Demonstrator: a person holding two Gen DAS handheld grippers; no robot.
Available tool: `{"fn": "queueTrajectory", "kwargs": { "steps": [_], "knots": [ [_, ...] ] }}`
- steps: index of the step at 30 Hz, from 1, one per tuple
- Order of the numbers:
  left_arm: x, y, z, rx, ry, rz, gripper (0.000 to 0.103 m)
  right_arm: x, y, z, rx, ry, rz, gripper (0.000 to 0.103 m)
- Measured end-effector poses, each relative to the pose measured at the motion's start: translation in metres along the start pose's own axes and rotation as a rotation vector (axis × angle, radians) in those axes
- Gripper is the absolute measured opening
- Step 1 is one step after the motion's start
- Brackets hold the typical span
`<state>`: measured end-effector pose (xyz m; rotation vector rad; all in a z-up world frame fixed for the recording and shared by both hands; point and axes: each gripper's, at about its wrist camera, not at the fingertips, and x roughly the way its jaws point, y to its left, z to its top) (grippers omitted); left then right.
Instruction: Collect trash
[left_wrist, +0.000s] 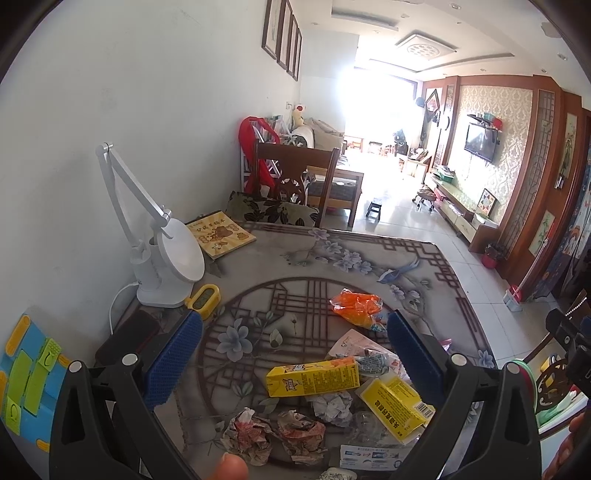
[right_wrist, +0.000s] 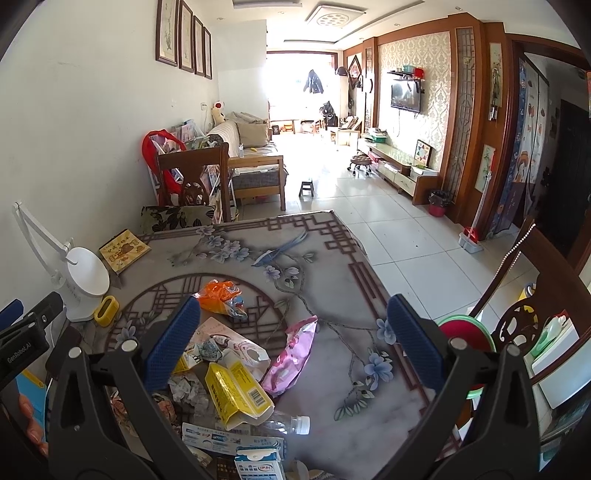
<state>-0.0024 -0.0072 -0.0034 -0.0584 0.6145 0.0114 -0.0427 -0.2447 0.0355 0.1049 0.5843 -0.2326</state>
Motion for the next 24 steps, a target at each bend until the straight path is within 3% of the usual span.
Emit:
{"fn": "queueTrajectory", "kwargs": {
  "steps": [12, 24],
  "knots": [
    [-0.001, -0.003, 0.001, 0.000, 0.001, 0.008, 0.095, 0.002, 0.000, -0.001, -0.003, 0.016, 0.000, 0.100],
    [-0.001, 0.007, 0.006, -0.006, 0.009, 0.012, 0.095, -0.002, 0.012, 0.001, -0.043, 0.014, -0.070, 0.100]
  ]
}}
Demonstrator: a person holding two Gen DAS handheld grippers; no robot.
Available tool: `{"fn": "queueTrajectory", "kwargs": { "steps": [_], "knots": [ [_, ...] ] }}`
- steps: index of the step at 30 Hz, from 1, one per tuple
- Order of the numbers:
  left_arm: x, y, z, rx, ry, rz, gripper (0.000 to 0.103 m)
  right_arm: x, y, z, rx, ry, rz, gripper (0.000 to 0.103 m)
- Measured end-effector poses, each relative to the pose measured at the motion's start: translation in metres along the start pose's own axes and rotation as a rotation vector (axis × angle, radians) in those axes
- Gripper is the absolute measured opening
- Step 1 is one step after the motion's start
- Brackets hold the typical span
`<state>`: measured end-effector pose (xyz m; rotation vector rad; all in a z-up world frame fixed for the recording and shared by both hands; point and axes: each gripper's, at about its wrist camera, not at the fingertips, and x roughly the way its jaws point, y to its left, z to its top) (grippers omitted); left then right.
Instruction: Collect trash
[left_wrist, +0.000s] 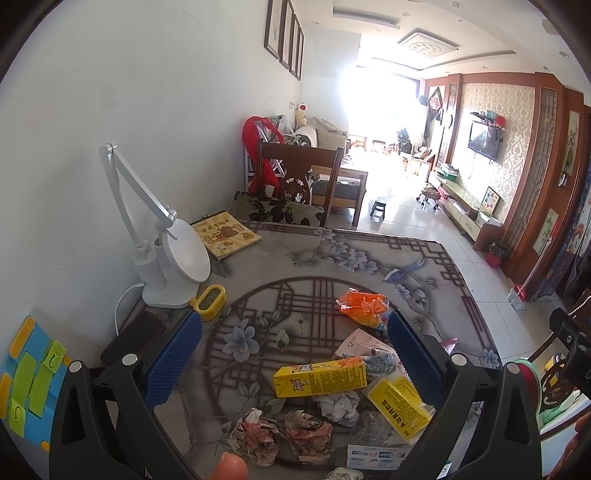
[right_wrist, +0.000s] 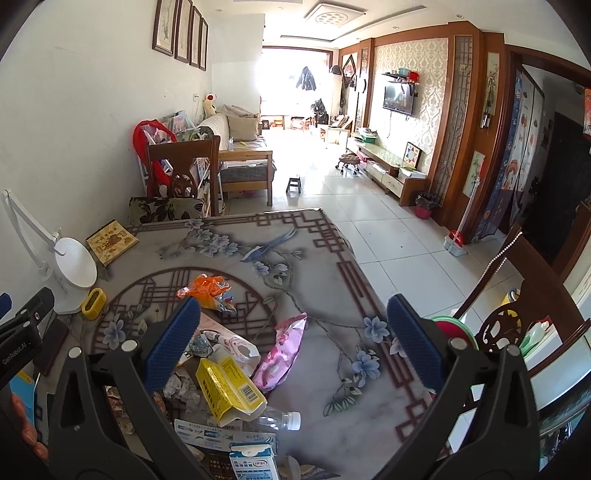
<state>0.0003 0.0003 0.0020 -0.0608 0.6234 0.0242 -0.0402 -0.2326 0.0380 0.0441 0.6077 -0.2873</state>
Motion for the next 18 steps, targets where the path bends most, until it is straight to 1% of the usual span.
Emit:
{"fn": "queueTrajectory", "kwargs": {
  "steps": [4, 13, 15, 18],
  "knots": [
    [0.000, 0.001, 0.000, 0.002, -0.001, -0.003, 0.095, -0.004, 0.007, 0.001, -0.015, -0.008, -0.007, 0.100],
    [0.001, 0.001, 0.000, 0.011, 0.000, -0.006, 0.095, -0.006, 0.007, 0.001, -0.011, -0.009, -0.004, 0.100],
    [0.000, -0.001, -0.001, 0.020, -0.005, -0.015, 0.095, -0.005, 0.005, -0.001, -0.008, -0.001, 0.011, 0.100],
    [-0.001, -0.002, -0.004, 0.040, -0.012, -0.038, 0.095, 0.006, -0.003, -0.012, -0.003, 0.041, 0.064, 0.100]
  ]
}}
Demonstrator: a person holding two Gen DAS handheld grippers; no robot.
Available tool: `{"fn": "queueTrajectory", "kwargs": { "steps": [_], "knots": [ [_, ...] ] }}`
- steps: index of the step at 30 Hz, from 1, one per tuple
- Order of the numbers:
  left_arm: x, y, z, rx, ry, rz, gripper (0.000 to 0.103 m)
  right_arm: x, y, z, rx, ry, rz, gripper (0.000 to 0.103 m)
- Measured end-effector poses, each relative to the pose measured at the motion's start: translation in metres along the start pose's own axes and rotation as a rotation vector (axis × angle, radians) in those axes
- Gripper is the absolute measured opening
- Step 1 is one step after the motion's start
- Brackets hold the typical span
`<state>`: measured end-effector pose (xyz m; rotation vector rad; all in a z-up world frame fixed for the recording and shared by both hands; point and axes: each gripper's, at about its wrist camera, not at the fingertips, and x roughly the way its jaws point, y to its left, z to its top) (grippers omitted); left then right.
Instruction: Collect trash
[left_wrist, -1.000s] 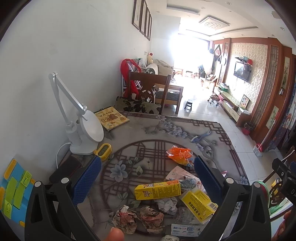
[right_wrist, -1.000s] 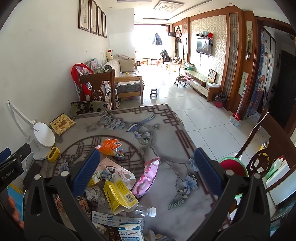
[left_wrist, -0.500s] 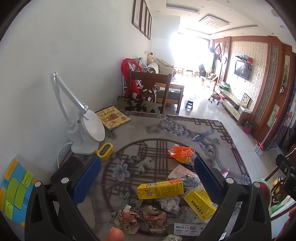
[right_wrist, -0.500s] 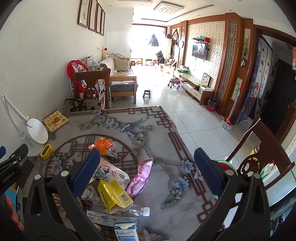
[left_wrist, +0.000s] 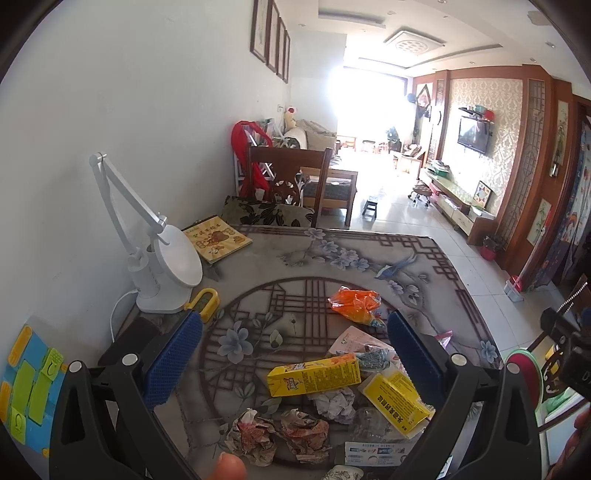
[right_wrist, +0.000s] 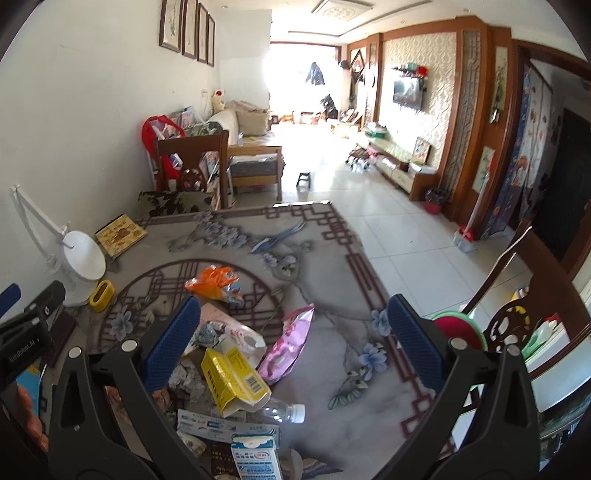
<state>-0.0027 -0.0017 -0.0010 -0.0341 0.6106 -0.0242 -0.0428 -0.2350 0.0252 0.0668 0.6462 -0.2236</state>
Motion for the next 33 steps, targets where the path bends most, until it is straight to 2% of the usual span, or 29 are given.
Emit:
{"fn": "queueTrajectory", "kwargs": {
  "steps": [2, 4, 6, 9, 12, 14, 16, 17, 19, 20, 21, 23, 26, 31, 33],
  "knots": [
    [0.003, 0.000, -0.005, 0.014, 0.009, -0.018, 0.095, 0.012, -0.006, -0.013, -0.011, 0.047, 0.044, 0.100],
    [0.009, 0.001, -0.013, 0.040, 0.029, -0.014, 0.095, 0.031, -0.010, -0.037, -0.016, 0.143, 0.094, 0.100],
    [0.016, 0.005, -0.023, 0.053, 0.049, -0.006, 0.095, 0.055, -0.011, -0.067, -0.015, 0.284, 0.127, 0.100],
    [0.028, 0.012, -0.036, 0.080, 0.117, -0.070, 0.095, 0.078, -0.005, -0.115, -0.010, 0.460, 0.198, 0.096],
    [0.035, 0.016, -0.050, 0.130, 0.128, -0.085, 0.095, 0.089, 0.006, -0.157, -0.020, 0.577, 0.244, 0.086],
    [0.040, 0.019, -0.059, 0.120, 0.141, -0.096, 0.095, 0.096, 0.016, -0.180, -0.035, 0.632, 0.272, 0.080],
    [0.053, 0.028, -0.066, 0.072, 0.188, -0.130, 0.095, 0.103, 0.021, -0.192, -0.051, 0.672, 0.288, 0.061],
    [0.061, 0.034, -0.069, 0.040, 0.217, -0.140, 0.095, 0.106, 0.023, -0.197, -0.053, 0.687, 0.292, 0.056],
    [0.074, 0.037, -0.074, 0.020, 0.251, -0.157, 0.091, 0.106, 0.021, -0.197, -0.036, 0.679, 0.301, 0.055],
    [0.081, 0.037, -0.076, 0.044, 0.259, -0.180, 0.084, 0.104, 0.020, -0.195, -0.035, 0.664, 0.296, 0.055],
    [0.088, 0.034, -0.079, 0.082, 0.259, -0.199, 0.080, 0.102, 0.019, -0.193, -0.026, 0.645, 0.299, 0.055],
    [0.106, 0.023, -0.079, 0.210, 0.283, -0.274, 0.080, 0.098, 0.014, -0.189, 0.008, 0.616, 0.315, 0.055],
    [0.134, 0.006, -0.079, 0.401, 0.303, -0.315, 0.080, 0.096, 0.009, -0.182, 0.027, 0.598, 0.317, 0.055],
    [0.167, -0.027, -0.085, 0.647, 0.335, -0.326, 0.080, 0.083, -0.007, -0.171, 0.053, 0.570, 0.303, 0.055],
    [0.178, -0.035, -0.087, 0.690, 0.342, -0.313, 0.080, 0.086, -0.012, -0.164, 0.069, 0.564, 0.286, 0.055]
  ]
}}
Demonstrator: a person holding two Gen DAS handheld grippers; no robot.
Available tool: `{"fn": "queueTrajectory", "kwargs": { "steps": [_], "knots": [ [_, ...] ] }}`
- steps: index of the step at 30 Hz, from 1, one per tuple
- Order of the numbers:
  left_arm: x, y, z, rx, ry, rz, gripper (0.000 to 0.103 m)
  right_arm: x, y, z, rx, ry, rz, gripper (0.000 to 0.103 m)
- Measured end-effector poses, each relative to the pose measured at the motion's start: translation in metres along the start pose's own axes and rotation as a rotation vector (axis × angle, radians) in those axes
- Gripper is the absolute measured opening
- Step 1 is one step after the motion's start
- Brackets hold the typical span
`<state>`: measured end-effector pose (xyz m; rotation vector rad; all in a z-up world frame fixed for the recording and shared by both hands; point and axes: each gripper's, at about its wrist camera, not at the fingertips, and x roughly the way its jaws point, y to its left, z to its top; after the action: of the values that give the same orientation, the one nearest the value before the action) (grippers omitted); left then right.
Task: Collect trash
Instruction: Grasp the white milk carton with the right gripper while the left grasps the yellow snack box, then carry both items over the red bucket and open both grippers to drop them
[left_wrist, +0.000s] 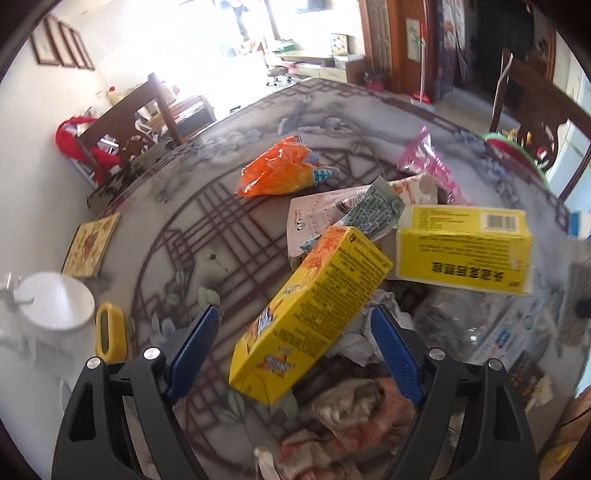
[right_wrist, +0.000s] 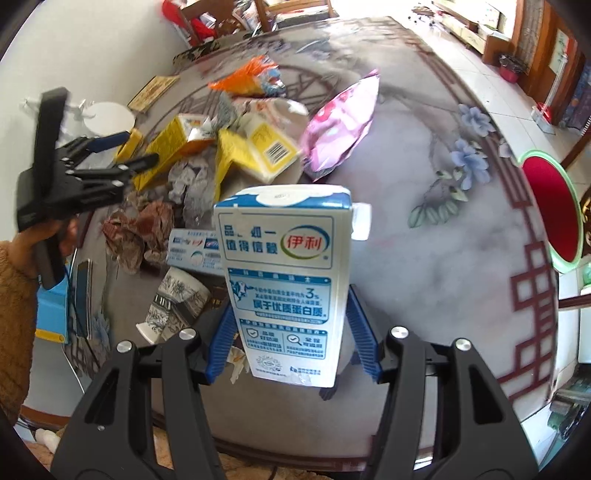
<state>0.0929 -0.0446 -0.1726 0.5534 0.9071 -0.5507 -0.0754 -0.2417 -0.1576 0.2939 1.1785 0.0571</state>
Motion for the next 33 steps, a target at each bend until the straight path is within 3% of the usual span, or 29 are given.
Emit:
{"fn": "queueTrajectory", "kwargs": {
  "steps": [4, 6, 13, 14, 17, 19, 21, 24, 28, 30, 32, 33],
  "knots": [
    [0.016, -0.001, 0.007, -0.013, 0.024, -0.015, 0.079, -0.009, -0.012, 0.004, 0.049, -0.023, -0.015, 0.055],
    [0.022, -0.002, 0.008, -0.025, 0.027, -0.031, 0.054, -0.017, -0.018, 0.005, 0.066, -0.045, -0.023, 0.055],
    [0.018, 0.007, 0.001, -0.161, -0.003, -0.066, 0.015, -0.043, -0.029, 0.014, 0.068, -0.118, -0.017, 0.055],
    [0.014, 0.011, 0.001, -0.195, -0.012, -0.064, 0.000, -0.045, -0.031, 0.017, 0.065, -0.122, -0.010, 0.055],
    [0.007, 0.016, 0.001, -0.229, -0.017, -0.079, 0.000, -0.049, -0.038, 0.026, 0.053, -0.132, 0.012, 0.055],
    [0.009, 0.014, 0.002, -0.185, -0.002, -0.049, 0.012, -0.049, -0.042, 0.032, 0.044, -0.132, 0.031, 0.055],
    [0.013, 0.014, 0.003, -0.168, 0.027, -0.009, 0.075, -0.047, -0.047, 0.038, 0.023, -0.126, 0.052, 0.055],
    [0.019, 0.018, 0.004, -0.200, 0.060, -0.075, 0.083, -0.043, -0.056, 0.044, 0.011, -0.103, 0.081, 0.055],
    [0.044, 0.014, 0.005, -0.153, 0.155, -0.010, 0.088, -0.035, -0.065, 0.051, 0.016, -0.074, 0.101, 0.055],
    [0.049, 0.024, 0.005, -0.223, 0.143, -0.025, 0.088, -0.034, -0.068, 0.053, 0.015, -0.069, 0.102, 0.055],
    [0.056, 0.034, 0.006, -0.300, 0.148, -0.048, 0.082, -0.035, -0.070, 0.054, 0.012, -0.068, 0.099, 0.055],
    [0.059, 0.037, 0.005, -0.326, 0.145, -0.066, 0.069, -0.035, -0.072, 0.054, 0.012, -0.068, 0.096, 0.055]
  ]
}}
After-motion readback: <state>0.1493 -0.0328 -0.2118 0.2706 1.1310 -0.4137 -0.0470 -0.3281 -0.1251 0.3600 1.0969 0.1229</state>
